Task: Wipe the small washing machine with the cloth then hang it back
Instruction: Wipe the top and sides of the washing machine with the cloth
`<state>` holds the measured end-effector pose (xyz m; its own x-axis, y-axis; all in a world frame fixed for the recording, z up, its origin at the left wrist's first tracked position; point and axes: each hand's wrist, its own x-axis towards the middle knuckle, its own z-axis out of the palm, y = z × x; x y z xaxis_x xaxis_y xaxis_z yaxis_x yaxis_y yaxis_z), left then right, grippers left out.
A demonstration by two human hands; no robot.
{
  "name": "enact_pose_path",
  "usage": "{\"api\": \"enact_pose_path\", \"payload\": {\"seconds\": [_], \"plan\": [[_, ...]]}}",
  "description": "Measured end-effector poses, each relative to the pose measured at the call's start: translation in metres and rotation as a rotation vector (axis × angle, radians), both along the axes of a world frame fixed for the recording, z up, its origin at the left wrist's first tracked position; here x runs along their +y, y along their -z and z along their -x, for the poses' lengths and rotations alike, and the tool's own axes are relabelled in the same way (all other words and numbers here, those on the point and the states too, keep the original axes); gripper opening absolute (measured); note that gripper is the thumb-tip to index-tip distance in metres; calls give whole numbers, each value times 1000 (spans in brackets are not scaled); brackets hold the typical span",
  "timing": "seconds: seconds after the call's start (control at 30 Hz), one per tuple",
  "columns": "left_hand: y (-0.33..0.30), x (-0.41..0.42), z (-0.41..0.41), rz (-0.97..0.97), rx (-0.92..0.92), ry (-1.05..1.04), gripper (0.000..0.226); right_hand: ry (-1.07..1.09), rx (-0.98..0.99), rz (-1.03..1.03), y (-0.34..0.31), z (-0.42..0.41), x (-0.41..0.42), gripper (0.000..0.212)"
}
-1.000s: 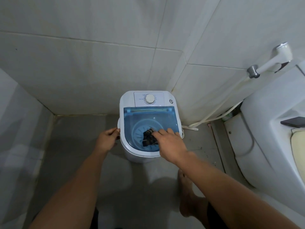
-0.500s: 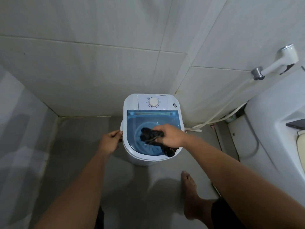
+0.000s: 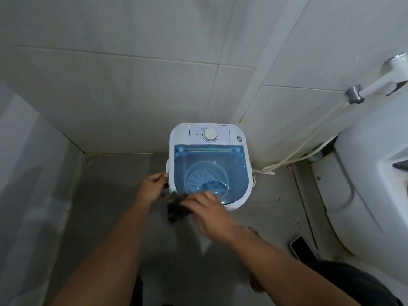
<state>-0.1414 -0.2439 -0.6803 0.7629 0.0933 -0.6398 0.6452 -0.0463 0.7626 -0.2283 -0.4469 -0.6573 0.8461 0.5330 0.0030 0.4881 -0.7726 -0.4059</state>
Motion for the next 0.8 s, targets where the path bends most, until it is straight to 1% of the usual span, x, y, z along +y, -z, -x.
{"api": "enact_pose_path", "payload": {"seconds": [0.03, 0.07, 0.1, 0.13, 0.17, 0.27, 0.3, 0.33, 0.4, 0.5, 0.57, 0.6, 0.67, 0.7, 0.73, 0.77, 0.8], "plan": [[0, 1, 0, -4, 0, 10, 29, -115, 35, -23, -1, 5, 4, 51], [-1, 1, 0, -5, 3, 25, 29, -168, 45, -54, -5, 7, 4, 51], [-2, 1, 0, -1, 1, 33, 29, -147, 13, -92, -8, 6, -3, 50], [-3, 0, -1, 2, 3, 35, 30, -55, -42, -131, -12, 4, -12, 48], [-4, 0, -1, 4, 2, 32, 30, 102, -95, -164, -14, 1, -26, 46], [-5, -1, 0, -2, -9, 29, 29, 721, -176, -218, -11, -3, -84, 39], [-5, 0, 0, -3, -12, 30, 29, 882, -173, -208, -6, 2, -97, 35], [-4, 0, 1, -4, -9, 34, 29, 986, -152, -194, 0, 8, -101, 31], [-5, 0, 0, 0, -2, 42, 30, 1046, -130, -211, 13, 27, -88, 30], [-4, 0, -1, 4, 4, 45, 30, 994, -153, -251, 24, 56, -50, 41], [-4, 0, -2, 8, 12, 47, 30, 849, -116, -197, 24, 67, -24, 45], [-4, 0, -2, 7, 19, 48, 30, 711, -81, -156, 23, 70, -10, 47], [-3, 1, -5, 5, 31, 56, 29, 363, -6, -81, 16, 71, 16, 52], [-3, 1, -5, 5, 36, 60, 29, 226, 23, -72, 12, 70, 25, 53], [-3, 2, -5, 4, 40, 63, 29, 164, 27, -109, 5, 67, 28, 52], [-3, 2, -5, 7, 43, 66, 29, 185, 4, -181, -3, 61, 24, 50], [-3, 2, -4, 13, 46, 71, 30, 261, -38, -255, -8, 53, 15, 48]]}}
